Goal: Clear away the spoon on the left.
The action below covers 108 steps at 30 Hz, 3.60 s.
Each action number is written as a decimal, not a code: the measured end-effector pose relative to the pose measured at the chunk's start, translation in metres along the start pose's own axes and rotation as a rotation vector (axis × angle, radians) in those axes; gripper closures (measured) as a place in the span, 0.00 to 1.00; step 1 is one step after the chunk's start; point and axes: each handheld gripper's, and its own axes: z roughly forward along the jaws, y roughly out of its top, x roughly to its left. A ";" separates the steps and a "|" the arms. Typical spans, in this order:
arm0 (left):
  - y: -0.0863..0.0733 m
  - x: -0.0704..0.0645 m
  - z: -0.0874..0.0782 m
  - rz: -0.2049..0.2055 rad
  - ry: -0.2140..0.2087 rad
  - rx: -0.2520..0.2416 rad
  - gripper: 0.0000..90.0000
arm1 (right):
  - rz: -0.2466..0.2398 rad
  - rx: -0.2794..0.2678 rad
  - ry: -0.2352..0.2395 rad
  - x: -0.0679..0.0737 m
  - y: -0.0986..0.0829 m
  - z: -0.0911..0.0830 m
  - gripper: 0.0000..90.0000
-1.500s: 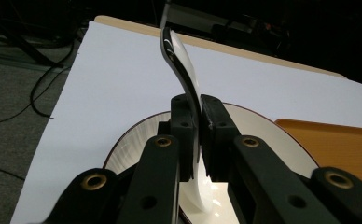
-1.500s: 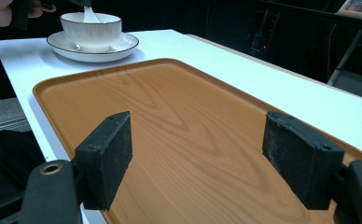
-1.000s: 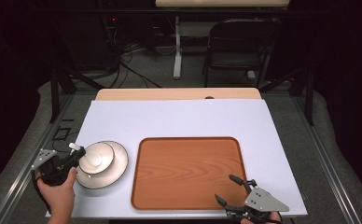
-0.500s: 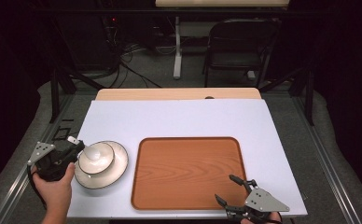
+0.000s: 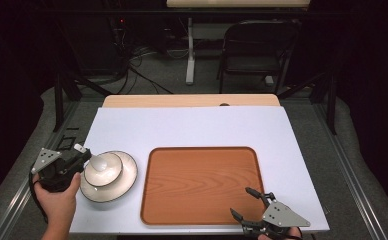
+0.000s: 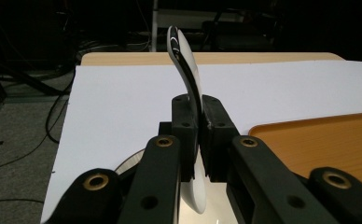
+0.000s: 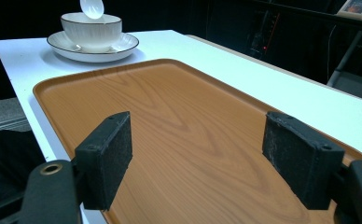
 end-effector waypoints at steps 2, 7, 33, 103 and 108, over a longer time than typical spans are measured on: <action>0.001 -0.003 0.000 0.012 0.004 0.007 0.95 | 0.002 0.001 0.002 0.000 0.000 0.000 0.27; 0.006 -0.010 0.001 0.038 -0.010 0.004 0.95 | 0.003 0.001 0.002 0.000 0.000 0.000 0.27; 0.029 -0.069 0.022 0.162 -0.170 0.053 0.95 | 0.004 0.003 0.004 0.001 0.000 0.001 0.27; -0.006 -0.148 0.104 0.211 -0.483 0.525 0.95 | -0.004 0.006 0.008 0.000 0.000 0.000 0.27; -0.008 -0.141 0.113 0.170 -0.466 0.526 0.93 | 0.000 0.009 0.009 0.001 0.000 0.000 0.27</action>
